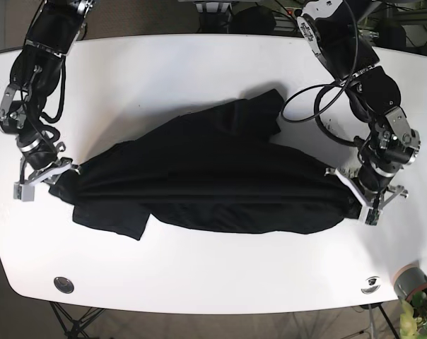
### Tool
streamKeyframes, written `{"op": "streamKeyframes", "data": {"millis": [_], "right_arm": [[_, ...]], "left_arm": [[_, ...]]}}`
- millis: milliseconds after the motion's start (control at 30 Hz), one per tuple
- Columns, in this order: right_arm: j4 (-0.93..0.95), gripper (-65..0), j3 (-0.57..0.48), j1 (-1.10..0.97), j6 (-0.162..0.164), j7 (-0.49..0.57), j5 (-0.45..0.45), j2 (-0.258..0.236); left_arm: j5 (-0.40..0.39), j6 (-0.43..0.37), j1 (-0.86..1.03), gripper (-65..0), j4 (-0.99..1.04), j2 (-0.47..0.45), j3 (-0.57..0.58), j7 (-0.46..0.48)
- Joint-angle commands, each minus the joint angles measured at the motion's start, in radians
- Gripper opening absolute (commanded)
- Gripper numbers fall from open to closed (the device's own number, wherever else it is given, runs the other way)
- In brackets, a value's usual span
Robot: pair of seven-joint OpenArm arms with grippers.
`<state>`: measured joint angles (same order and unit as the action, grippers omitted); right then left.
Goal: Fold the T-shirt properly
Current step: 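Lift the shirt edge with both grippers and lay it flat across the table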
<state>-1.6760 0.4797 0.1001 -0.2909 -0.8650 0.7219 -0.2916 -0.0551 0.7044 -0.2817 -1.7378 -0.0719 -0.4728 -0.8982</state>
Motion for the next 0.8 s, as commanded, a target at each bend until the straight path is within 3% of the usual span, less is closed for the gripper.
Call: {"op": "streamKeyframes", "data": {"millis": [0, 200, 300, 500, 767], "right_arm": [[-0.02, -62.9, 0.007, 0.069, -0.003, 0.022, 0.012, -0.047], [0.026, -62.9, -0.019, 0.254, -0.003, -0.024, 0.012, -0.088], [0.087, -62.9, -0.095, 0.379, -0.001, -0.024, 0.012, -0.145], [0.241, -62.9, -0.203, 0.643, -0.003, -0.024, 0.011, -0.197], [0.42, -62.9, -0.388, 1.019, -0.003, -0.023, 0.012, -0.225]], "left_arm": [[-0.009, -0.006, -0.081, -65.0, -0.064, -0.013, 0.033, 0.034], [-0.009, -0.006, -0.297, -65.0, -0.06, -0.013, 0.052, -0.045], [-0.009, -0.006, -0.41, -65.0, 0.002, -0.013, 0.055, -0.074], [-0.009, -0.07, -0.635, -65.0, 0.137, -0.027, 0.055, -0.072], [-0.015, -0.101, -0.887, -65.0, 0.272, -0.095, 0.055, -0.068]]}}
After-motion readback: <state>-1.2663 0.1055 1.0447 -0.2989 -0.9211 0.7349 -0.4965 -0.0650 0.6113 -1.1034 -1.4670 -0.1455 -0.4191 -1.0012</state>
